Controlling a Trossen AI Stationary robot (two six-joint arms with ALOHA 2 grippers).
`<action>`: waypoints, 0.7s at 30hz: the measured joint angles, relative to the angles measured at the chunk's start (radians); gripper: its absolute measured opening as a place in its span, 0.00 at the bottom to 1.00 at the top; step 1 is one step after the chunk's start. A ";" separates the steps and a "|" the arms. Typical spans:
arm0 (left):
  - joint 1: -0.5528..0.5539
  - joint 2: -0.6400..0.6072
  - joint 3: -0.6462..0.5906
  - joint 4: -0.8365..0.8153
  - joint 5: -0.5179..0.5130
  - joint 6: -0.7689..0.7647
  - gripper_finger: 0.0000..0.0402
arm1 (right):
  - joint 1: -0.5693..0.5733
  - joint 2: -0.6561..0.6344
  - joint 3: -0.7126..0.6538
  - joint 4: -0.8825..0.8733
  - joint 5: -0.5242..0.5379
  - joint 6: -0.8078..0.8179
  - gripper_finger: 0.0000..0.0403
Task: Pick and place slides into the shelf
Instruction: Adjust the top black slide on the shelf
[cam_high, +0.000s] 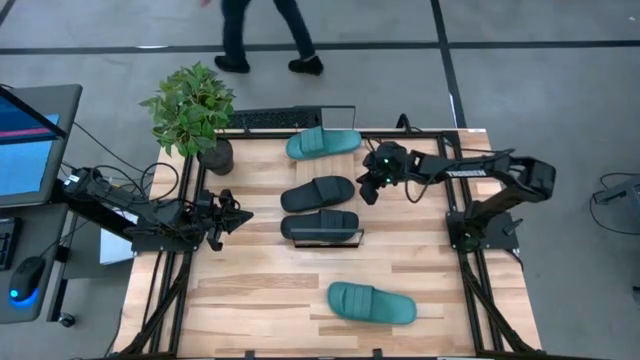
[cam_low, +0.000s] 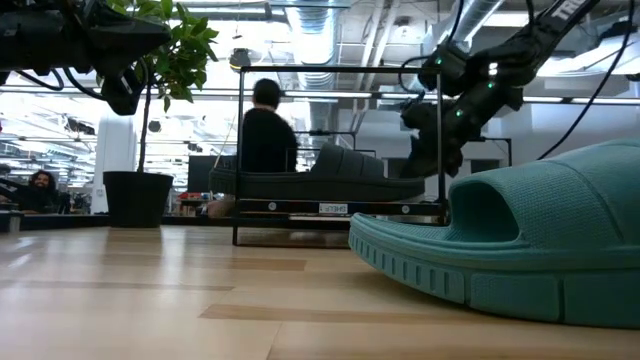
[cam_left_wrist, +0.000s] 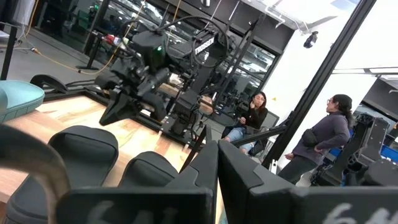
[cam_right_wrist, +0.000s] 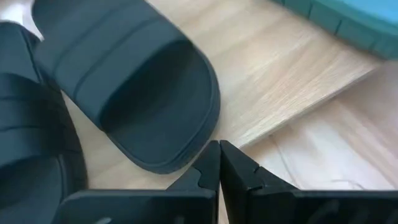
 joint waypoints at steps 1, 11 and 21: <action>0.000 0.000 0.000 0.000 0.000 0.000 0.00 | -0.002 0.013 0.000 0.007 -0.008 -0.002 0.00; 0.000 0.000 0.000 -0.001 0.000 0.000 0.00 | 0.001 0.054 0.000 0.056 -0.018 -0.019 0.00; 0.000 0.000 0.000 -0.001 0.000 -0.010 0.00 | 0.047 0.053 0.000 0.036 -0.067 -0.009 0.00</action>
